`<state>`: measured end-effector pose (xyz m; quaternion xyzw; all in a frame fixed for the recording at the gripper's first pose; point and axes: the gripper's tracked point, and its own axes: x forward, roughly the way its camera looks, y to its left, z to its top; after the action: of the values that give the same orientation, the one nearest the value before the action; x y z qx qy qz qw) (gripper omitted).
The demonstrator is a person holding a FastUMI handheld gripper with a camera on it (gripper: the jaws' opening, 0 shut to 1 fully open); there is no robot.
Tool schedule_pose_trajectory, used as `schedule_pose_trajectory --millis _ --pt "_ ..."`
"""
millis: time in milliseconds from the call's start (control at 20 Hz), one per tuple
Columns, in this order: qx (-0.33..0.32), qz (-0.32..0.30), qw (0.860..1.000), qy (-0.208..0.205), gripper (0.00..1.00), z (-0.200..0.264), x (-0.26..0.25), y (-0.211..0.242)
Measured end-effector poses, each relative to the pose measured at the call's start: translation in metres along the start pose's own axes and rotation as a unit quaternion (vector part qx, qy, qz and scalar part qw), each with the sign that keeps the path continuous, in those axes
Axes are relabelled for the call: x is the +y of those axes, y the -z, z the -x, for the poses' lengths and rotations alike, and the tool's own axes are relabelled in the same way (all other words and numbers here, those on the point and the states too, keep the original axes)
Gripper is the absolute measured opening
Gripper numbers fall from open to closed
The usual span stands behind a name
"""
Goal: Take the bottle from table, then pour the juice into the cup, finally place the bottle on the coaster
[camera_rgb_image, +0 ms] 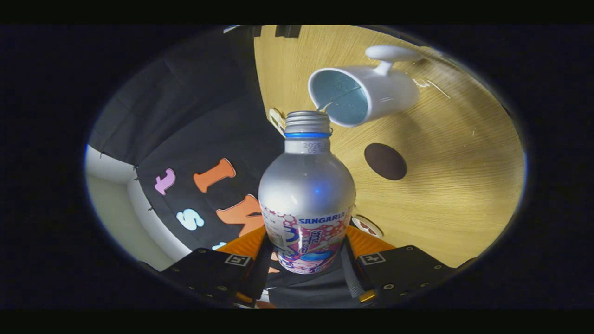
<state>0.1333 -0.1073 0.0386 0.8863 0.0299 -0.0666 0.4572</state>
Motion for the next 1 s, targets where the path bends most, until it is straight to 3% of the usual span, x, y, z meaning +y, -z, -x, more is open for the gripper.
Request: schedule_pose_trajectory --millis 150,1000 --pt "-0.005 -0.015 1.000 0.005 0.69 -0.001 -0.004 -0.004" --pt "-0.013 -0.068 0.996 -0.063 0.69 0.001 0.025 -0.009"
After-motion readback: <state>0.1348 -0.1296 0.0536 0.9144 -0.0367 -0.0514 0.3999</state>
